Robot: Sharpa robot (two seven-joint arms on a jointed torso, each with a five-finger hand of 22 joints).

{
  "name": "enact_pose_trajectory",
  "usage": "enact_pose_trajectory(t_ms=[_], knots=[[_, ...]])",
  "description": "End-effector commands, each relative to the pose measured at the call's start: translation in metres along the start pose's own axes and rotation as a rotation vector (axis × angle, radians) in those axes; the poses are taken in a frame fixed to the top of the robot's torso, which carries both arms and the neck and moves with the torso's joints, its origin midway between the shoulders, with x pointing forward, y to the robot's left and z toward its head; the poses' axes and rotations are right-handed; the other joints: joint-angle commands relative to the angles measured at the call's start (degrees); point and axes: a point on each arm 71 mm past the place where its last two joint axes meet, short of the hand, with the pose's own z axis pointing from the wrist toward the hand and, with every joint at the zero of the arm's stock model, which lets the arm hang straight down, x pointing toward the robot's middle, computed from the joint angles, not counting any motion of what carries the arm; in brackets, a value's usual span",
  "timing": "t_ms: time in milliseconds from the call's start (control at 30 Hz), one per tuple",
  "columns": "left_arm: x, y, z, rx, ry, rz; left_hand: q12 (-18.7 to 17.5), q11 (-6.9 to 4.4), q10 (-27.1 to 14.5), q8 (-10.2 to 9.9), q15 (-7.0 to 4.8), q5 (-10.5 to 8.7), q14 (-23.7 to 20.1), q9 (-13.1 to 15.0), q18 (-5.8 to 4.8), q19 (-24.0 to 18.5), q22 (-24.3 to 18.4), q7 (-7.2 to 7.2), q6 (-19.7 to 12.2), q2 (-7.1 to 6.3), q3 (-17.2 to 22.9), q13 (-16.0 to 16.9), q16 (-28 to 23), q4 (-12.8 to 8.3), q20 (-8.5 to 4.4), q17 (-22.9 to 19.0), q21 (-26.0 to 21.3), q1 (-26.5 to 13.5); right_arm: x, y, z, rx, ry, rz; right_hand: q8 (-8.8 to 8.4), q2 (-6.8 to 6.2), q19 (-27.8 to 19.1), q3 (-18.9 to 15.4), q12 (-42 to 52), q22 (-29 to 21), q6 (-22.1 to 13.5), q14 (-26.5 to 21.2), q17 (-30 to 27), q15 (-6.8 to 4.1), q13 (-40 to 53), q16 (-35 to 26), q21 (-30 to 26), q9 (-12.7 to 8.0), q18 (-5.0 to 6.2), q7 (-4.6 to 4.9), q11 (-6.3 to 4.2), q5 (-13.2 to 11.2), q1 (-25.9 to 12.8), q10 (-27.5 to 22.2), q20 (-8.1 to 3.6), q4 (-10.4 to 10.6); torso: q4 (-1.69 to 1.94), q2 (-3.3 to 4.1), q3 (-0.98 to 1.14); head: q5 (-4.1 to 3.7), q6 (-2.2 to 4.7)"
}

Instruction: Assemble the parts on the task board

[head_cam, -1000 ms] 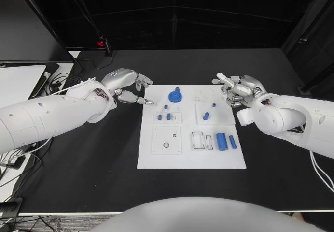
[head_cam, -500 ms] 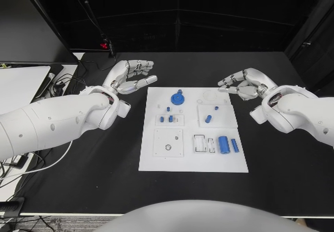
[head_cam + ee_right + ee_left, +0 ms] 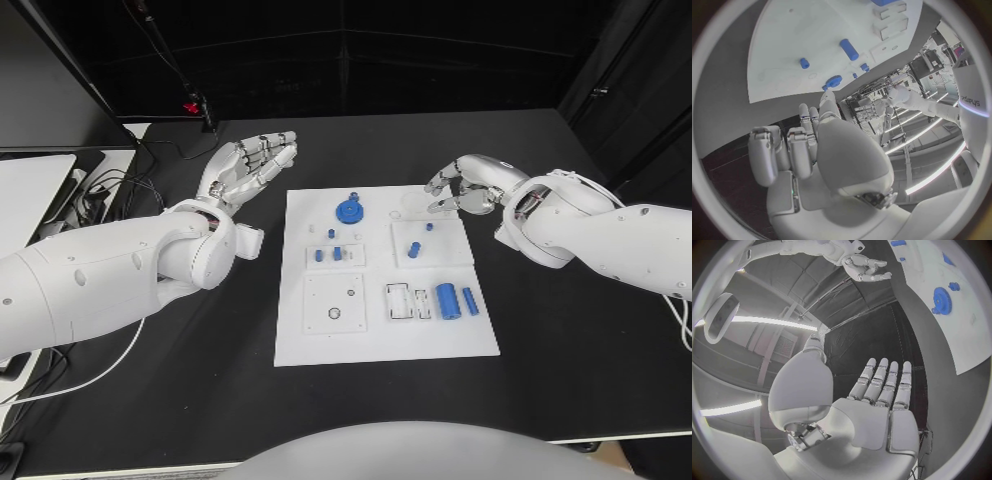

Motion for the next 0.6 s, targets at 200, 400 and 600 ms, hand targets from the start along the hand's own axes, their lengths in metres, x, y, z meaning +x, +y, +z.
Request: enact_pose_trajectory(t_ms=[200,400,600], knots=[[-0.005,-0.007,-0.003,0.094,-0.019,-0.057,3.12,0.52,-1.01,2.76,0.58,-1.84,-1.29,0.81,0.87,-0.41,-1.91,6.37,-1.14,2.22,1.57,1.13,2.09,0.02,0.70,-0.21,-0.09,0.14,0.008,0.003,0.005,0.033,0.063,-0.146,-0.41,-0.88,6.15,0.27,-1.21,15.10,0.48,5.95,15.08,-0.91,-1.18,0.14,0.19,-0.10,-0.42,-0.35,-0.54,-0.13,0.09,0.07,-0.76,0.85,0.01,-0.06,-0.01,-0.16,0.10],[-0.009,-0.006,-0.005,0.091,-0.028,-0.052,5.39,0.84,-2.16,4.79,0.96,-2.29,-1.86,1.33,0.07,0.48,-2.50,6.71,-2.27,2.84,2.06,1.83,3.53,-0.03,0.77,-0.55,0.01,0.17,0.013,0.005,0.007,0.037,0.100,-0.163,-0.66,-2.05,6.15,0.52,-1.80,15.10,0.58,5.95,15.08,-1.25,-1.91,0.14,0.19,-0.10,-0.42,-0.40,-0.64,-0.12,-0.01,0.14,-1.10,1.03,0.07,-0.03,0.03,-0.06,0.24],[-0.011,-0.006,-0.006,0.086,-0.033,-0.050,7.74,0.94,-3.31,6.94,1.13,-2.89,-2.39,1.84,-0.33,1.56,-2.77,6.81,-3.37,4.15,3.10,2.47,4.95,-0.06,0.78,-1.05,0.14,0.48,0.017,0.006,0.010,0.054,0.125,-0.186,-0.80,-2.86,6.15,1.25,-2.10,15.10,0.80,5.95,15.08,-1.42,-2.46,0.14,0.19,-0.07,-0.42,-0.55,-0.82,-0.13,0.33,0.51,-1.36,0.93,0.00,-0.04,-0.02,0.12,0.13]])
